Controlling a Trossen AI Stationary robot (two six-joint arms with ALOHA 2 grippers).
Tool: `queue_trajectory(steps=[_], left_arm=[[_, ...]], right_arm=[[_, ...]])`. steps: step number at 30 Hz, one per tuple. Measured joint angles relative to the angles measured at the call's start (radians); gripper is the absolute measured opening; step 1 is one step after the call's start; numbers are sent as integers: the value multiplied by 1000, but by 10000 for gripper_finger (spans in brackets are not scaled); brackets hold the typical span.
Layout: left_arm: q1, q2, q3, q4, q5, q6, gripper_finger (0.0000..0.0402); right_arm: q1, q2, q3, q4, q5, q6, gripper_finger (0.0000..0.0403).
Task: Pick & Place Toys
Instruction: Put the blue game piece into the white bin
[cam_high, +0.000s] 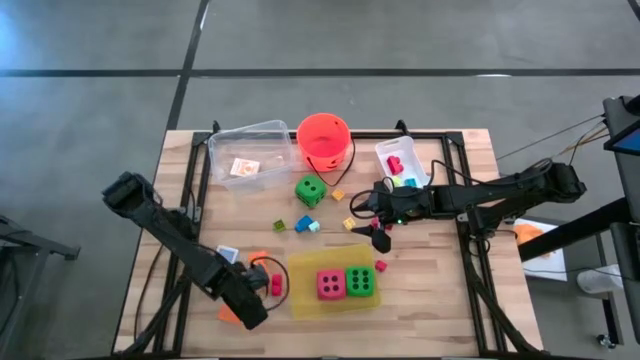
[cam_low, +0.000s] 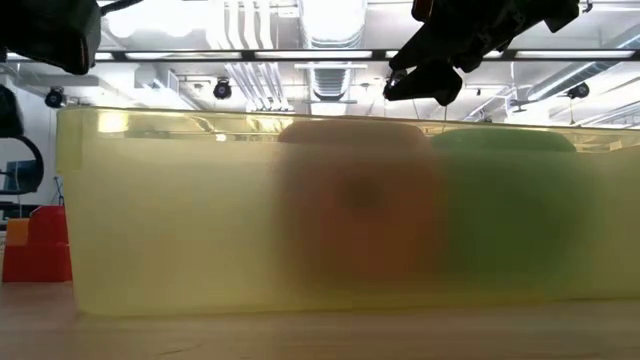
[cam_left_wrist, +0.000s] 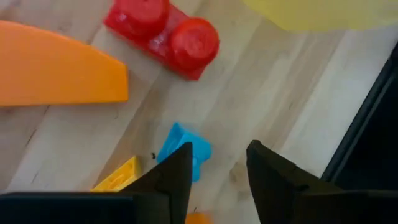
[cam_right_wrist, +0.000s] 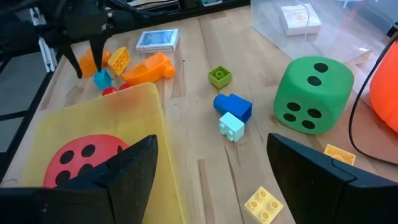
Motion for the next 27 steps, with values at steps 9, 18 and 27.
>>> queue_trajectory(steps=[9, 18, 27], left_arm=[[1, 26, 4, -17, 66, 30, 92], [3, 19, 16, -22, 65, -2, 126], [2, 19, 16, 70, 66, 208, 215]], right_arm=[[0, 0, 0, 0, 1, 0, 297], [0, 0, 0, 0, 1, 0, 297], [0, 0, 0, 0, 2, 0, 297]])
